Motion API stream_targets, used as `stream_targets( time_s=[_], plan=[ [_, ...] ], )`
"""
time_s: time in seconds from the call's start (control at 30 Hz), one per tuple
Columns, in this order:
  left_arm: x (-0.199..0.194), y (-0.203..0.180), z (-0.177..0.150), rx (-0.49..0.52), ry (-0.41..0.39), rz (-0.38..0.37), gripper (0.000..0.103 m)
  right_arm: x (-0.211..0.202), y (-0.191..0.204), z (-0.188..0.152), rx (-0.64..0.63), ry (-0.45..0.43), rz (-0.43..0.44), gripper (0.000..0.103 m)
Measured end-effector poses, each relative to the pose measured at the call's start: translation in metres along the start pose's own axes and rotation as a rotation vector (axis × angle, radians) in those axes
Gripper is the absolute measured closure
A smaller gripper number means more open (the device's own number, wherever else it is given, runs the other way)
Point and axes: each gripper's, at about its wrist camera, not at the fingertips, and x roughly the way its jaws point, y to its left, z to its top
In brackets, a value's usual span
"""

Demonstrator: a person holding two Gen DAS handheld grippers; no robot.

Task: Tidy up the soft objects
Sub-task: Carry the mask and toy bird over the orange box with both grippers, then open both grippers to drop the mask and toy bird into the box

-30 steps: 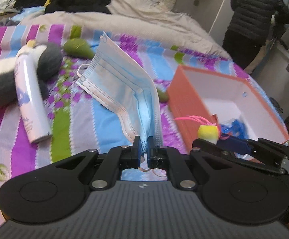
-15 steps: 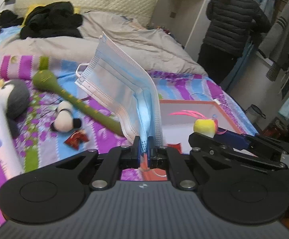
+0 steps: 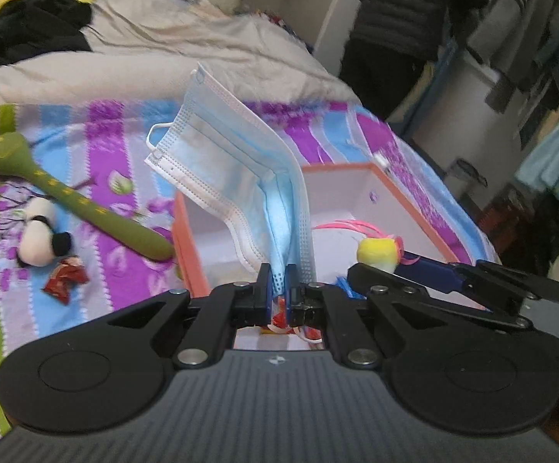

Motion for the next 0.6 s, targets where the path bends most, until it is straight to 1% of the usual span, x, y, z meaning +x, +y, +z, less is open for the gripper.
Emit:
stream_targets(
  time_s=[0.1, 0.17, 0.23, 0.33, 0.43, 0.6],
  plan=[
    [0.023, -0.011, 0.002, 0.028, 0.050, -0.018, 0.096, 0.013, -0.018, -0.005, 0.038, 0.056, -0.013, 0.062],
    [0.039, -0.016, 0.003, 0.046, 0.086, -0.023, 0.096, 0.023, -0.028, -0.009, 0.063, 0.113, -0.018, 0.062],
    [0.056, -0.022, 0.003, 0.065, 0.143, -0.034, 0.096, 0.035, -0.040, -0.014, 0.094, 0.177, -0.031, 0.062],
    [0.075, -0.028, 0.006, 0.096, 0.191, -0.029, 0.096, 0.046, -0.055, -0.022, 0.130, 0.238, -0.050, 0.062],
    [0.091, -0.032, 0.008, 0.116, 0.239, -0.031, 0.096, 0.056, -0.064, -0.029, 0.145, 0.281, -0.060, 0.061],
    [0.112, -0.035, 0.010, 0.149, 0.286, -0.039, 0.095, 0.063, -0.071, -0.037, 0.158, 0.320, -0.051, 0.060]
  ],
)
